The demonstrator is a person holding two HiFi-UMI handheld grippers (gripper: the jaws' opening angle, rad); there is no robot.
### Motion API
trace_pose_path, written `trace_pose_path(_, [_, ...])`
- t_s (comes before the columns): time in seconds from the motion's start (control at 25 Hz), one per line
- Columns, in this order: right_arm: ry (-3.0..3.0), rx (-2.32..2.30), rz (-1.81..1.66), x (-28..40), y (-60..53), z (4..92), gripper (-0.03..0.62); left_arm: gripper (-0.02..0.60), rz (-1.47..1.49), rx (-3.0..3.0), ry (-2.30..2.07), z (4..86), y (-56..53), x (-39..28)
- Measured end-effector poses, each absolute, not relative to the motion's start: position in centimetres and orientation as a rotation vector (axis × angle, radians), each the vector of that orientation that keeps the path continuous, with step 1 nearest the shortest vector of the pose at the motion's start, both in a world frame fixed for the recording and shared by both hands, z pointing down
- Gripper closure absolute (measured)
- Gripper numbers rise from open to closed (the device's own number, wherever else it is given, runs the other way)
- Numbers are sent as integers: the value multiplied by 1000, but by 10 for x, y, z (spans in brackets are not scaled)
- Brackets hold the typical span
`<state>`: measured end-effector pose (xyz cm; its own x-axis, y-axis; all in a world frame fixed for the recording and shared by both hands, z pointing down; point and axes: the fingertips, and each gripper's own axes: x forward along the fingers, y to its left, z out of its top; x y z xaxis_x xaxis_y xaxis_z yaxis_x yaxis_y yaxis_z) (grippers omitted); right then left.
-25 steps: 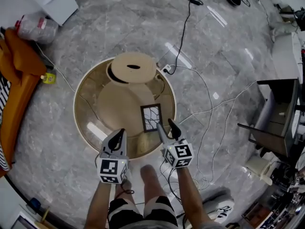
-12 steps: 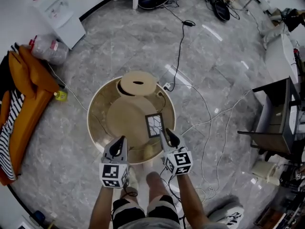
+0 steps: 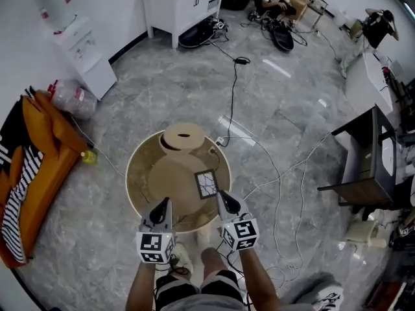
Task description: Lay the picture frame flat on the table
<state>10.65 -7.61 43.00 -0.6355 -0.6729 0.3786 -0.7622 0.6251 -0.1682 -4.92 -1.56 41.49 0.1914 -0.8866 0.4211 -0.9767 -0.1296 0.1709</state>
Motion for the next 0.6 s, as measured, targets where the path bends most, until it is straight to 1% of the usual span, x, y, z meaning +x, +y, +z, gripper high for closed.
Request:
trace_pose_path(0.12, [-2588, 1193, 433, 114, -57, 400, 592, 565, 291, 2112, -1751, 385, 0, -44])
trace_pose_path(0.6, [-2630, 1279, 265, 142, 35, 288, 594, 565, 275, 2271, -1736, 279, 77, -19])
